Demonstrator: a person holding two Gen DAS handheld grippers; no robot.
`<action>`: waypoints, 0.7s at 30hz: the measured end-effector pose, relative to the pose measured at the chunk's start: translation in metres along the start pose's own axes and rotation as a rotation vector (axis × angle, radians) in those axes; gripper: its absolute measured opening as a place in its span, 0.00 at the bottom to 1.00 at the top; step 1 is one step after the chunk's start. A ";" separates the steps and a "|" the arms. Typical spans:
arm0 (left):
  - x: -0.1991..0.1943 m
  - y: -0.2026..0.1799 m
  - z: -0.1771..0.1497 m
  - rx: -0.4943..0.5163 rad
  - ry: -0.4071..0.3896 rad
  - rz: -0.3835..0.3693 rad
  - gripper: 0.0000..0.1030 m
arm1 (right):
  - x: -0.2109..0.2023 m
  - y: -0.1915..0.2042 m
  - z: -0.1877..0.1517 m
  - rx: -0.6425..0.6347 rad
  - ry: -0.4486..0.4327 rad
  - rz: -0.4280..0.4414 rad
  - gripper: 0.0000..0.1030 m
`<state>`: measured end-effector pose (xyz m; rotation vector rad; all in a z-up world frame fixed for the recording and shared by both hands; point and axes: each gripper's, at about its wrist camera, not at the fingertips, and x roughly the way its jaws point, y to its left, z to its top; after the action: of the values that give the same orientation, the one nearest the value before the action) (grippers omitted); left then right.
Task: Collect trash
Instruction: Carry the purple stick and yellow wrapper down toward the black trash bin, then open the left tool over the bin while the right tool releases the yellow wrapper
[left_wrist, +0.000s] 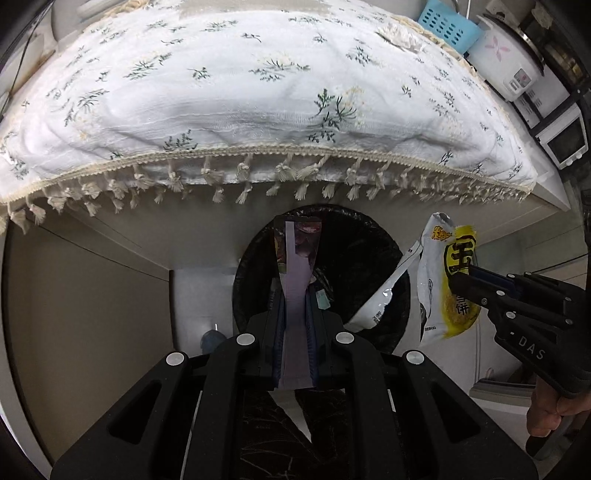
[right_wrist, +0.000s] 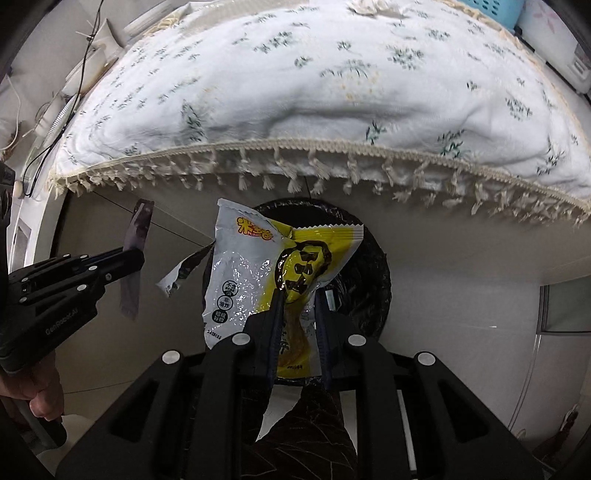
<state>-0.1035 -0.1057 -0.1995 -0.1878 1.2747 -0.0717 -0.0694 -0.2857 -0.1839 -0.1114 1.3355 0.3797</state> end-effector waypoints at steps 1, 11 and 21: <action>0.005 0.000 0.000 0.009 0.002 0.007 0.09 | 0.004 0.000 -0.001 0.002 0.001 0.002 0.16; 0.049 -0.010 -0.002 0.054 0.049 -0.025 0.09 | 0.035 -0.019 -0.011 0.048 0.039 -0.020 0.16; 0.082 -0.034 -0.004 0.101 0.081 -0.044 0.10 | 0.038 -0.049 -0.029 0.100 0.065 -0.054 0.16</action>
<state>-0.0814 -0.1527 -0.2717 -0.1269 1.3441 -0.1825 -0.0734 -0.3324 -0.2342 -0.0768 1.4105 0.2644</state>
